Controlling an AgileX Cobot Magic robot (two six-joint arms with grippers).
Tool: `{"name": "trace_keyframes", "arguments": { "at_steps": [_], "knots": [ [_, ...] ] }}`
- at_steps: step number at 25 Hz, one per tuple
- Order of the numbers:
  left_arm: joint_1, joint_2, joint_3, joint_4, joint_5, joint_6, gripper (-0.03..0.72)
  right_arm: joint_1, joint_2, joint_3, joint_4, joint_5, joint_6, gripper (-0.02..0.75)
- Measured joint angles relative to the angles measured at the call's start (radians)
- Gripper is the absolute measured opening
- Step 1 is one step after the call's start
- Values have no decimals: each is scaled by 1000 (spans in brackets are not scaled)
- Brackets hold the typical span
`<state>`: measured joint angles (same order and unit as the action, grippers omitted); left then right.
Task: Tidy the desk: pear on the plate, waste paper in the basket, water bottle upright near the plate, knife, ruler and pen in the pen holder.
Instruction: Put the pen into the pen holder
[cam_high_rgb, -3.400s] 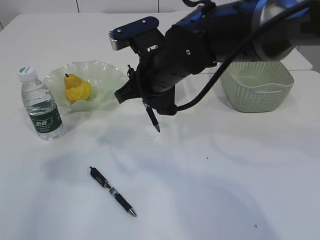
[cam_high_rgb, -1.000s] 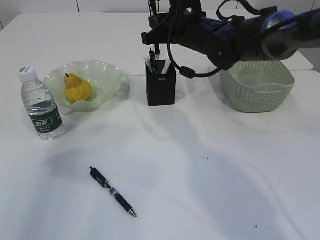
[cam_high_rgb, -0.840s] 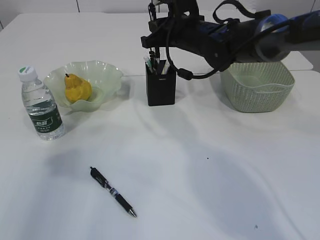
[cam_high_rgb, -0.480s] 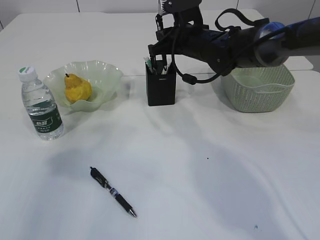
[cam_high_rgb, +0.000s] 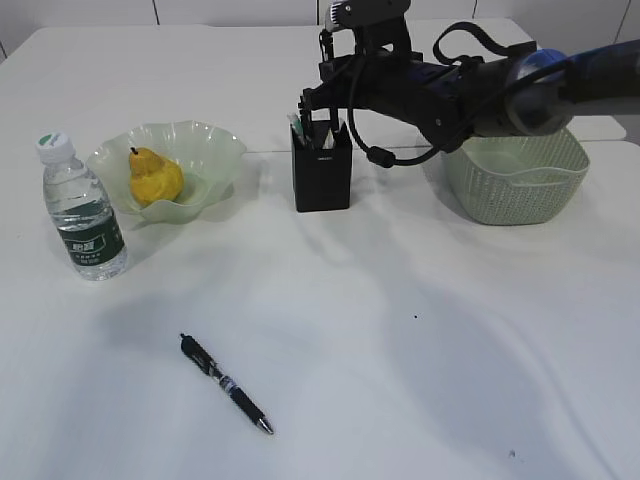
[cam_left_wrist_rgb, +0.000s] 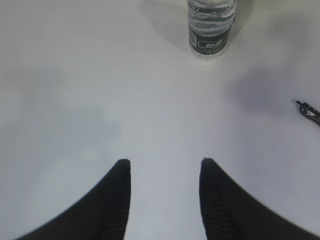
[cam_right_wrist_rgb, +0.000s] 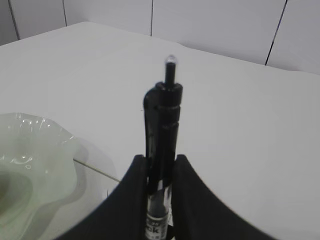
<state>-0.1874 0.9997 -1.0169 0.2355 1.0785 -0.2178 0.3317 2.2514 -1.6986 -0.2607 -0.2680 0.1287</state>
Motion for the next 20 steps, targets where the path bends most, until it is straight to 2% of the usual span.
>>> {"name": "trace_keyframes", "arguments": {
  "at_steps": [14,20],
  "knots": [
    [0,0,0,0,-2,0,309,0,34,-27,0,52,15,110],
    [0,0,0,0,-2,0,309,0,34,-28,0,58,88,110]
  ]
}}
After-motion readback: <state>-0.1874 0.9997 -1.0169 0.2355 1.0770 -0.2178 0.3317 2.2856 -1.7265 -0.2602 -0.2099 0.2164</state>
